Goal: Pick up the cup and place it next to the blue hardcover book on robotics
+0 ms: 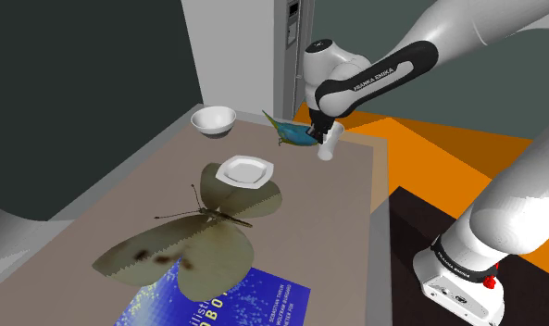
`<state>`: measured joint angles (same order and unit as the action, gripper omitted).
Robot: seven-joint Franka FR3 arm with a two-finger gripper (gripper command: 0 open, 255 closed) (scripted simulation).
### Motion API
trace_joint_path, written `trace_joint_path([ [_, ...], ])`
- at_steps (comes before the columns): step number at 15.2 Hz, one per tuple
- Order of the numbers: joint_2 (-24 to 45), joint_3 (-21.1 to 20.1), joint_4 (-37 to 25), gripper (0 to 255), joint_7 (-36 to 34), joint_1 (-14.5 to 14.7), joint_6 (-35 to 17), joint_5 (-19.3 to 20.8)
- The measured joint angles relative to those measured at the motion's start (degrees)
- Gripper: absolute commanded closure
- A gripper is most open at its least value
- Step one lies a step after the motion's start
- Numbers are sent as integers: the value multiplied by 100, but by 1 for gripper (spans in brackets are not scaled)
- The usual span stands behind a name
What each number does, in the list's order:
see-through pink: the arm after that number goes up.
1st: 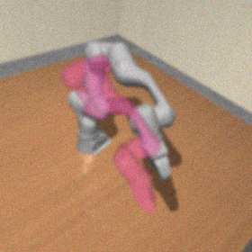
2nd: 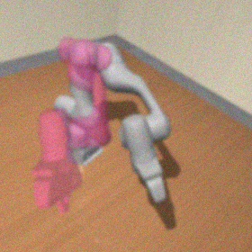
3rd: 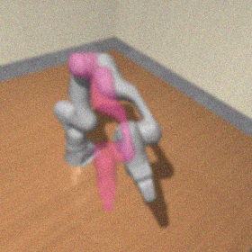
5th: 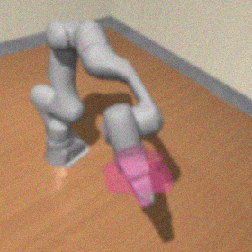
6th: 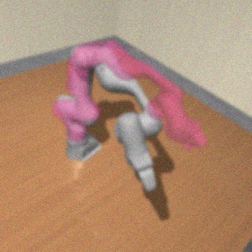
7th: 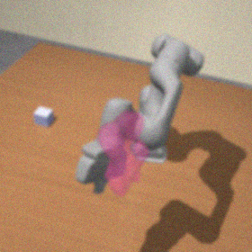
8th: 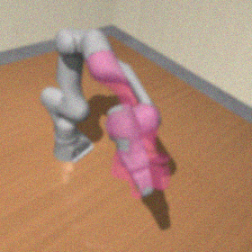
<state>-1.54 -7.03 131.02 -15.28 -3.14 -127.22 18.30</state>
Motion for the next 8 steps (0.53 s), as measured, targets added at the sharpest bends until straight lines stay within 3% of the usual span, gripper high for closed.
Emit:
trace_joint_path([
  [8, -128, -4, -99, 255, 86, 8, 213, -71],
])
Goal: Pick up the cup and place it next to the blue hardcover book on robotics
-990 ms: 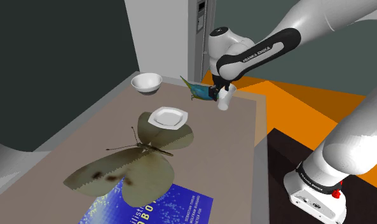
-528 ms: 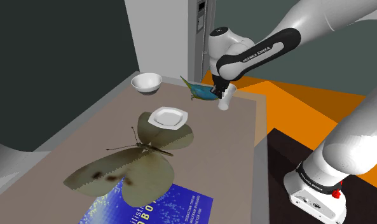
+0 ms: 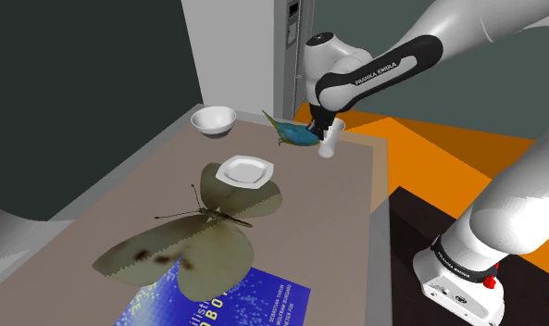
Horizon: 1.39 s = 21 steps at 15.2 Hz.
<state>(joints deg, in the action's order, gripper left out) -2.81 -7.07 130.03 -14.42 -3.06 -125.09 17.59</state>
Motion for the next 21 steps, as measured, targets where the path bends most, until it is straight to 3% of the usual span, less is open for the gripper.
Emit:
trace_joint_path([
  [21, -614, -6, -971, 255, 493, 42, 1519, -316],
])
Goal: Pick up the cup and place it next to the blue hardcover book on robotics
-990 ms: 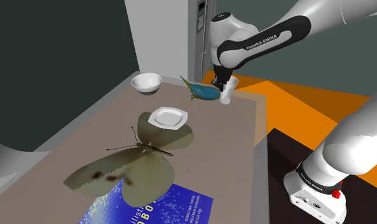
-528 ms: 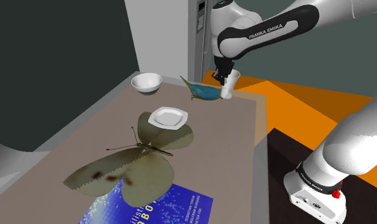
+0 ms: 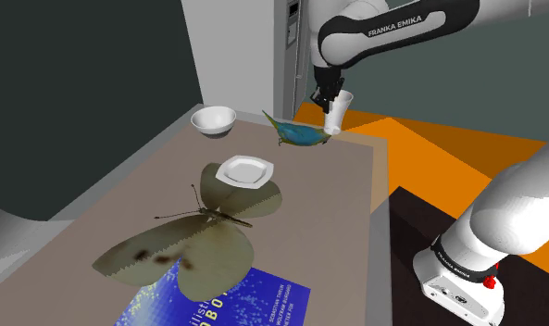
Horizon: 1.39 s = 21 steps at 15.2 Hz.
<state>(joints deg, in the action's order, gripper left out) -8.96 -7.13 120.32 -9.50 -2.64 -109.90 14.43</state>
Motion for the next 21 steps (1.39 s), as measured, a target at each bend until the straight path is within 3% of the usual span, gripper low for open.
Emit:
trace_joint_path([
  [14, -84, -17, -981, 255, 244, 14, 1038, -82],
  [21, -829, -394, -329, 255, -325, 323, 1262, -317],
])
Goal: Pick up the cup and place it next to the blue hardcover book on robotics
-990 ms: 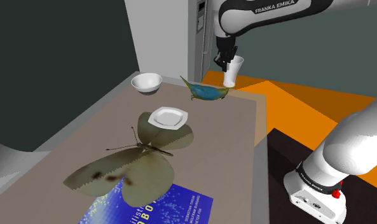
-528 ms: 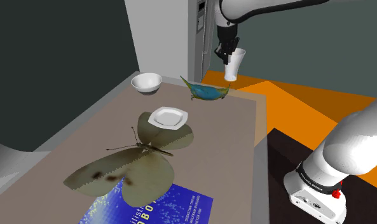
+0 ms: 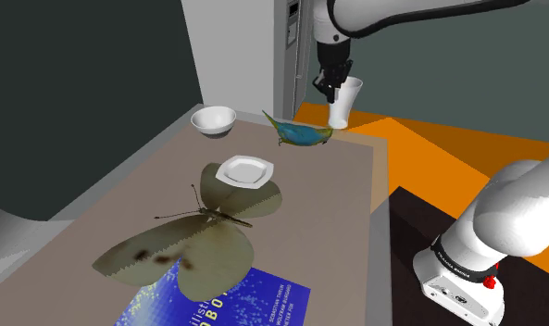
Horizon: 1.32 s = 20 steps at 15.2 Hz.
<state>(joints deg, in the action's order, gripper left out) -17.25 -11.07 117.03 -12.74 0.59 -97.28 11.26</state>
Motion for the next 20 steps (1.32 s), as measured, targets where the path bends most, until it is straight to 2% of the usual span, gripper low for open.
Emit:
trace_joint_path([
  [4, -450, -255, 364, 255, -360, 209, 158, -203],
  [14, -1262, -1060, 807, 255, -1424, 790, 679, -870],
  [20, -1390, -1685, 657, 255, -2211, 1105, 1016, -1315],
])
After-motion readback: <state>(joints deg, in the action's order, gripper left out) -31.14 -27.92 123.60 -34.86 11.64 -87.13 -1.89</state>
